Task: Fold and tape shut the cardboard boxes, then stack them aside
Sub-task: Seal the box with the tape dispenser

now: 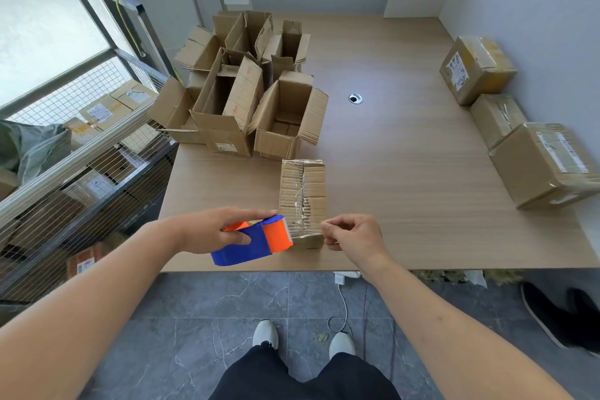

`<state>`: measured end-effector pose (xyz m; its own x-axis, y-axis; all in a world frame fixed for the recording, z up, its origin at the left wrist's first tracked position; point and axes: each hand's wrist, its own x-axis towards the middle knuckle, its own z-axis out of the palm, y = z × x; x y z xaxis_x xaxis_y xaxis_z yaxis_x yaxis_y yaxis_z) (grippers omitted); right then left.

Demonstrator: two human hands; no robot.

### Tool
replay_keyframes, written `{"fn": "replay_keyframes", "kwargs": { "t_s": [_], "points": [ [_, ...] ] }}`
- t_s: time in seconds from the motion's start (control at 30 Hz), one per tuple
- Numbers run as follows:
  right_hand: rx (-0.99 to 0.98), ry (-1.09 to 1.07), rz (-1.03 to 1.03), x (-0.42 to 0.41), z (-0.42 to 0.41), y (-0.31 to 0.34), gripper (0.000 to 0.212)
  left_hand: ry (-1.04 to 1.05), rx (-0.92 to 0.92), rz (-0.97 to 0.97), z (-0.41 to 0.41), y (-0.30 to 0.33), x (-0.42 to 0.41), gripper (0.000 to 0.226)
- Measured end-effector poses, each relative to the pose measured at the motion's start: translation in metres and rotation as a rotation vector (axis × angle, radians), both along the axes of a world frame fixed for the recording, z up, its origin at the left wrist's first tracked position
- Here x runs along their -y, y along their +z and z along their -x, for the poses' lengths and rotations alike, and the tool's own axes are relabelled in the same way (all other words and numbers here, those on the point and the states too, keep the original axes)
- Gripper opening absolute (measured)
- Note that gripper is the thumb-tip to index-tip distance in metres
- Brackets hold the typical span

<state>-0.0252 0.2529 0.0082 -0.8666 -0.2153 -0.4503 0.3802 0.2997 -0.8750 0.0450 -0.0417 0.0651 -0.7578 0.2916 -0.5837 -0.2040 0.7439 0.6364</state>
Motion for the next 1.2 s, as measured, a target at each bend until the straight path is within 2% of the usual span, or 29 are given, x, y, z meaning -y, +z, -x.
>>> {"fn": "replay_keyframes", "kwargs": {
  "t_s": [0.3,0.57,0.7,0.8,0.97,1.2],
  "points": [
    [0.002,-0.044,-0.005,-0.004,-0.006,0.001,0.009,-0.066,0.052,0.06,0.007,0.004,-0.002,0.061],
    [0.002,-0.082,0.01,-0.004,-0.005,-0.003,0.011,-0.174,-0.003,0.159,0.014,0.015,-0.004,0.063],
    [0.031,-0.084,0.039,-0.008,-0.001,-0.004,0.009,-0.12,-0.022,0.084,0.012,0.015,-0.003,0.057],
    [0.047,-0.088,0.08,-0.011,0.003,-0.001,0.009,-0.049,-0.107,0.003,0.006,0.009,-0.009,0.054],
    [0.044,-0.13,0.064,-0.016,0.009,-0.003,0.01,-0.054,-0.223,0.024,0.005,0.005,-0.027,0.048],
    [0.099,-0.143,0.009,-0.016,0.005,-0.012,0.01,-0.111,-0.176,0.008,0.007,0.003,-0.023,0.052]
  ]
}}
